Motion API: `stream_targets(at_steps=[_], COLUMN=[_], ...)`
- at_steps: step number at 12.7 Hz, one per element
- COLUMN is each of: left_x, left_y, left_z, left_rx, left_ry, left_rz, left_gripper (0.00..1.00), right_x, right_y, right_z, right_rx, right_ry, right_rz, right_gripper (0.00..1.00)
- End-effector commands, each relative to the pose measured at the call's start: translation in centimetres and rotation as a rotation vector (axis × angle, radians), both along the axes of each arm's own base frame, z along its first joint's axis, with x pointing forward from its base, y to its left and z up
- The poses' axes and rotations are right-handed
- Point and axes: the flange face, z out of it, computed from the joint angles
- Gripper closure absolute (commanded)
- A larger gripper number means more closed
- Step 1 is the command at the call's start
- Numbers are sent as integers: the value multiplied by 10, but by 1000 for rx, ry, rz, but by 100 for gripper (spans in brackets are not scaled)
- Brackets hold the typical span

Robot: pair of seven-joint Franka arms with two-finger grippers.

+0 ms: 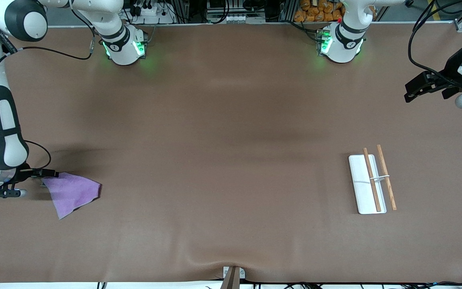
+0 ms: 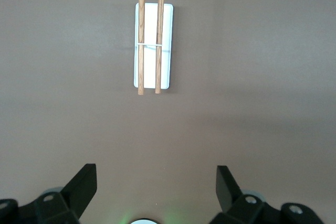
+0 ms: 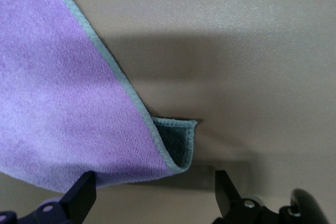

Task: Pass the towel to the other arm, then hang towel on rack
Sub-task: 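Close the right gripper on the towel corner and lift it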

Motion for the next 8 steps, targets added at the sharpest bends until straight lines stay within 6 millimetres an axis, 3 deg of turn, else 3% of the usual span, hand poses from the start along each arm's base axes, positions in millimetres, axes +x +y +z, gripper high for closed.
stream_targets(at_steps=[1, 2, 4, 5, 6, 7, 8], left_x=[-2, -3, -3, -3, -3, -3, -3], left_y=[-1, -1, -2, -1, -1, -1, -1], left_z=[4, 3, 3, 3, 3, 3, 3], left_rx=[19, 20, 20, 20, 20, 20, 20], left_ry=[0, 1, 1, 1, 1, 1, 1], left_rz=[-9, -9, -11, -9, -9, -9, -9], left_gripper=[0, 0, 0, 0, 0, 0, 0], right_x=[3, 3, 5, 5, 5, 4, 4], right_y=[0, 1, 5, 6, 6, 6, 5], right_z=[0, 0, 0, 0, 0, 0, 0], right_rx=[23, 23, 26, 28, 31, 33, 35], right_ry=[-18, -18, -17, -18, -19, -17, -19], right_rz=[-11, -8, 2, 17, 31, 42, 51], right_gripper=[0, 6, 30, 52, 85, 100, 100])
